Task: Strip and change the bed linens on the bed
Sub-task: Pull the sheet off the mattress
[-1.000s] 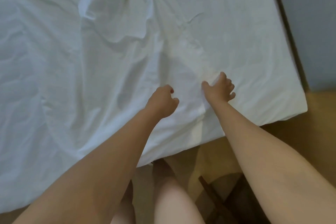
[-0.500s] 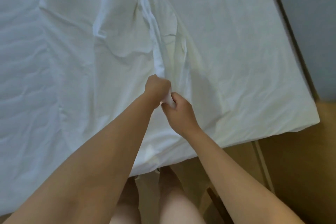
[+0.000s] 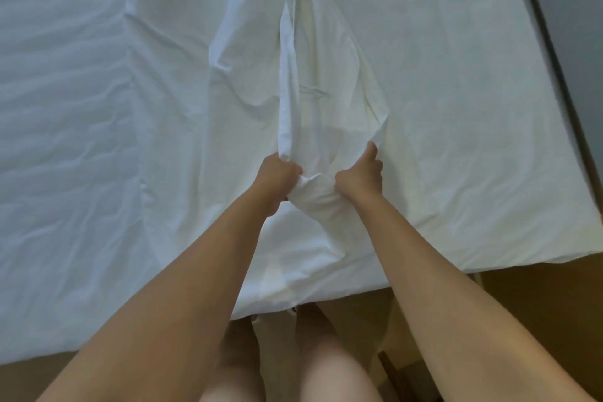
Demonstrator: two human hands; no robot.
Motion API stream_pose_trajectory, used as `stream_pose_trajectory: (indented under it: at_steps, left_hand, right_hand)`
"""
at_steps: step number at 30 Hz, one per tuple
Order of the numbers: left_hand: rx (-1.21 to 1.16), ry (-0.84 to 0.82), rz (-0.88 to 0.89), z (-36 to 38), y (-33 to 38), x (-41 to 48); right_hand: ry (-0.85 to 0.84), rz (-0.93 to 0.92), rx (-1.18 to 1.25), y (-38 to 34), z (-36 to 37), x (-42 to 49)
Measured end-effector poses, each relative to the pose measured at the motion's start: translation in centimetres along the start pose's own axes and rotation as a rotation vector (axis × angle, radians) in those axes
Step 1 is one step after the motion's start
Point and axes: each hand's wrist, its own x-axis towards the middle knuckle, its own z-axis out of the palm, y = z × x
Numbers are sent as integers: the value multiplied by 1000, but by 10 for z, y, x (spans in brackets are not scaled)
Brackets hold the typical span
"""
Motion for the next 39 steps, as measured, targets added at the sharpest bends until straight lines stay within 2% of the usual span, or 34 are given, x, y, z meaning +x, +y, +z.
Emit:
stream_pose_trajectory:
  at_steps: [2,4,7,9,11,14,16,19,20,25,28,32,34,39]
  left_hand:
    - [-16,33,-18,-7,-4,-1]
    - [-10,59,-31,-12,-6,-1]
    - [-35,-31,-41,-17,-2,-1]
    - [-49,-117,-43,-21,2,0]
    - [-48,-128,-5,-23,4,-1]
    - [14,30,68,-28,4,-3]
    - [119,156,153,-32,3,-2]
    - [368,289,334,-49,5,-5]
    - [395,307,384,-59,6,-8]
    - [411,278,483,-128,-4,-42]
    - [575,223,528,-175,-20,-68]
    - [769,250,617,-239,-41,-87]
    - [725,294,619,-281,-53,-89]
    - [495,386,613,-414,-98,-81]
  right_hand:
    - [19,38,219,0,3,-3]
    - [-2,-12,374,-3,6,-14]
    - [-336,-226,375,-7,12,-43]
    - [-528,-287,362,-9,17,-60]
    - [-603,-307,379,-10,21,-69]
    - [-659,-317,360,-16,20,-74]
    - [-597,-303,410,-23,20,-76]
    - [-249,-235,526,-40,22,-73]
    - [-196,-217,534,-49,24,-72]
    - [-334,-191,532,-115,54,-69]
    - [-262,-209,569,-163,83,-74]
    - [-178,-144,551,-219,130,-82]
    - [-157,-159,535,-244,164,-93]
    - [-148,-397,384,-320,286,-155]
